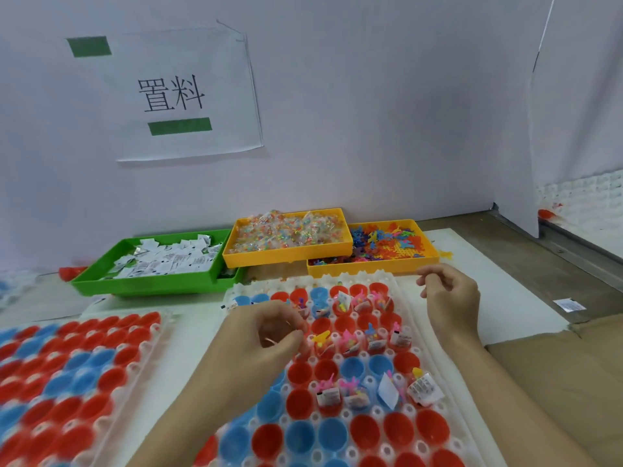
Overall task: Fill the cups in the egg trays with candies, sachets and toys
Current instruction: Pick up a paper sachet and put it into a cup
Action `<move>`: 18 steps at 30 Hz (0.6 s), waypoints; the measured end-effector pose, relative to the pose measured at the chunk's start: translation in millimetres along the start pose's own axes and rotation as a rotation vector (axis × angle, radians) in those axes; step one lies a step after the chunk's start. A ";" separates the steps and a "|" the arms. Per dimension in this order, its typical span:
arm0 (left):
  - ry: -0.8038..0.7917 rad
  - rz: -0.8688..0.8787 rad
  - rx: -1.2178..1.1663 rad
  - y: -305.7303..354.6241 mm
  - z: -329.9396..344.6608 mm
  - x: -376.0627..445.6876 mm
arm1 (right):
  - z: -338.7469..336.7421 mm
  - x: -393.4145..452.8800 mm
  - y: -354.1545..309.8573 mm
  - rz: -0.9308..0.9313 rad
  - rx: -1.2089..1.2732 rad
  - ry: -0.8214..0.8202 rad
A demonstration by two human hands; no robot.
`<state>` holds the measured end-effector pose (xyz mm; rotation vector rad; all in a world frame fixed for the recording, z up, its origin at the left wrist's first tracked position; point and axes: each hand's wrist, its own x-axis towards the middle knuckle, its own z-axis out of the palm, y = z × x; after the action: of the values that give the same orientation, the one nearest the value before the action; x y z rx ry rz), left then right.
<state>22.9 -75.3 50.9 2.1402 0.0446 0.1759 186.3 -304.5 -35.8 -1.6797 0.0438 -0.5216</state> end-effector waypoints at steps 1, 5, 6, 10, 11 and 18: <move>-0.020 -0.006 0.035 -2.8 -0.6 -5.1 | -0.2 -0.3 -0.3 0.002 -0.003 0.004; -0.071 -0.019 0.149 -9.5 0.9 -19.3 | 0.1 -2.3 0.8 -0.004 -0.014 0.010; -0.070 -0.017 0.175 -10.8 1.7 -20.2 | 0.7 -2.3 1.1 -0.009 -0.018 0.008; -0.122 -0.025 0.258 -14.7 5.8 -19.4 | 3.6 -2.1 2.1 -0.019 -0.035 0.003; -0.133 -0.026 0.271 -15.6 6.8 -19.0 | 3.6 -2.2 2.0 -0.018 -0.034 0.006; -0.090 -0.044 0.262 -20.8 13.1 -19.9 | 2.0 -2.8 0.4 -0.011 -0.011 0.011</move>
<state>5.8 -76.8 24.4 2.4035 0.0647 0.0498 184.6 -301.8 -37.2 -1.6885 0.0460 -0.5399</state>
